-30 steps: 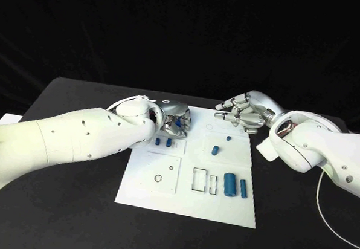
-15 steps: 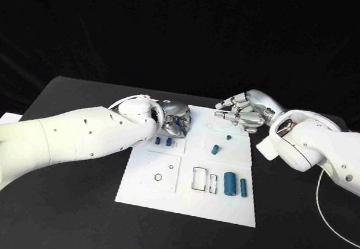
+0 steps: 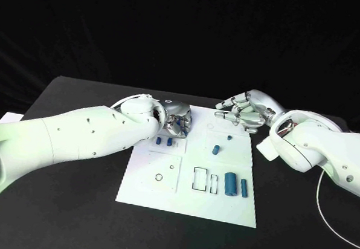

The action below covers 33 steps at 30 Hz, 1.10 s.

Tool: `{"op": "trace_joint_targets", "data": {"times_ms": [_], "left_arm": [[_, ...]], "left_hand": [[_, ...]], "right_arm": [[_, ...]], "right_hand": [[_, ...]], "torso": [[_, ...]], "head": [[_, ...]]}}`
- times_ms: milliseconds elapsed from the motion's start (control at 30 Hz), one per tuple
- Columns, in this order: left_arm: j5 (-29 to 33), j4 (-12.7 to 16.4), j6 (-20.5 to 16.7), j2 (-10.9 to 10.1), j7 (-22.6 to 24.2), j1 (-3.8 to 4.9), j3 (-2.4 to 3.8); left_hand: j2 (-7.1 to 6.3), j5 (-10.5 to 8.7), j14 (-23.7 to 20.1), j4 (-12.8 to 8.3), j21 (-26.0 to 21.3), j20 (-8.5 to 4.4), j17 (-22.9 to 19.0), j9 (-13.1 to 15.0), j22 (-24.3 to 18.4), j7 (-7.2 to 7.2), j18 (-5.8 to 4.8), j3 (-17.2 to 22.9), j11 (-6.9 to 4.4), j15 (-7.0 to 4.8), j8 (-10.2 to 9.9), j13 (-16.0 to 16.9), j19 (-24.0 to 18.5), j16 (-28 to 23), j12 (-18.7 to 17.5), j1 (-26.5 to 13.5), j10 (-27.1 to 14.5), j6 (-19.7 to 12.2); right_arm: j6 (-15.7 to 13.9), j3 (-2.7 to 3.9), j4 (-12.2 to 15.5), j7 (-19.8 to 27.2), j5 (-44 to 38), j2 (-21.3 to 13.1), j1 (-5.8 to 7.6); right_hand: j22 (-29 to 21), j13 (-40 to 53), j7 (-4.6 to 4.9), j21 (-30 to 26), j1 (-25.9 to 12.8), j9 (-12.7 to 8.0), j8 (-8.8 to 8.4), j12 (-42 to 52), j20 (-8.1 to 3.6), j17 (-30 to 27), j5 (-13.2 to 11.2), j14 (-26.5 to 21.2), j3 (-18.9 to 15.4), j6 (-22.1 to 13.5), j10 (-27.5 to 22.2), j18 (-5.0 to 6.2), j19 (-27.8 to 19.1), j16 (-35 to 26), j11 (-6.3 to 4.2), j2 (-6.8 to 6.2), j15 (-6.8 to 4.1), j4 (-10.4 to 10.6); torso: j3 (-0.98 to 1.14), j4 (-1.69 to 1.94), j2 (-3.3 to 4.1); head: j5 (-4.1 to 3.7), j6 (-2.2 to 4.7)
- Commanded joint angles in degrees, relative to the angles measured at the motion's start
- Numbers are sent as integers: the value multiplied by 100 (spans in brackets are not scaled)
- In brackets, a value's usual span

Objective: Assemble the parts on the task board

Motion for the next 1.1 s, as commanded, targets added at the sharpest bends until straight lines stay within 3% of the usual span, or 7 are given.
{"op": "trace_joint_targets", "data": {"times_ms": [33, 367, 667, 833, 1100], "left_arm": [[114, -41, 225, 19, -71, -26, -18], [426, 6, -28, -46, 60, -31, 18], [1053, 304, -163, -368, 8, -12, 126], [1305, 454, -143, -575, -8, 14, 185], [1386, 654, -110, -867, -14, 40, 218]], "left_hand": [[66, -12, 53, -44, 136, -4, 33, 6, 89, 16, -70, 74, 4, 8, 20, 19, 74, 36, 15, 33, 46, 51], [60, 17, 96, -119, 335, -9, 64, 8, 217, 44, -103, 200, 13, 11, 13, 48, 128, 63, -29, 32, 109, 107], [67, 31, 100, -150, 393, -13, 19, 13, 259, 38, -110, 274, 4, 6, 16, 64, 143, 50, -51, 19, 147, 151], [52, 29, 102, -166, 401, -15, 14, 12, 267, 37, -110, 288, 2, 4, 13, 68, 143, 49, -60, 16, 153, 156], [32, 27, 104, -180, 418, -15, 11, 11, 279, 38, -112, 298, 3, 4, 8, 71, 146, 48, -70, 8, 159, 158]], "right_arm": [[10, 1, 15, 60, -12, 6, -3], [12, 1, 28, 64, -11, 9, -3], [26, 0, 78, 33, -18, -24, -4], [26, 0, 77, 19, -23, -52, -4], [25, -1, 55, 9, -24, -84, -4]], "right_hand": [[5, 1, 21, -19, 9, -2, 38, -8, -17, 5, 31, 222, -1, 16, -23, 58, -19, -15, 4, 34, 5, 41], [5, 1, 21, -19, 9, -2, 38, -8, -17, 5, 31, 222, -1, 16, -23, 58, -19, -15, 4, 34, 5, 41], [5, 1, 21, -19, 9, -2, 38, -8, -17, 5, 31, 222, -1, 16, -23, 58, -19, -15, 4, 34, 5, 41], [5, 4, 21, -20, 8, -2, 41, -1, -17, 3, 31, 222, -3, 18, -18, 58, -17, -17, 4, 39, 5, 47], [5, 4, 21, -20, 8, -2, 41, -1, -17, 3, 31, 222, -3, 18, -18, 58, -17, -17, 4, 39, 5, 47]], "torso": [[1, -2, 1], [-4, -5, -2], [2, -2, -6], [-12, 17, -4], [-7, 7, 1]], "head": [[4, 5], [-10, 15], [-25, 40], [-30, 50], [-7, 56]]}}
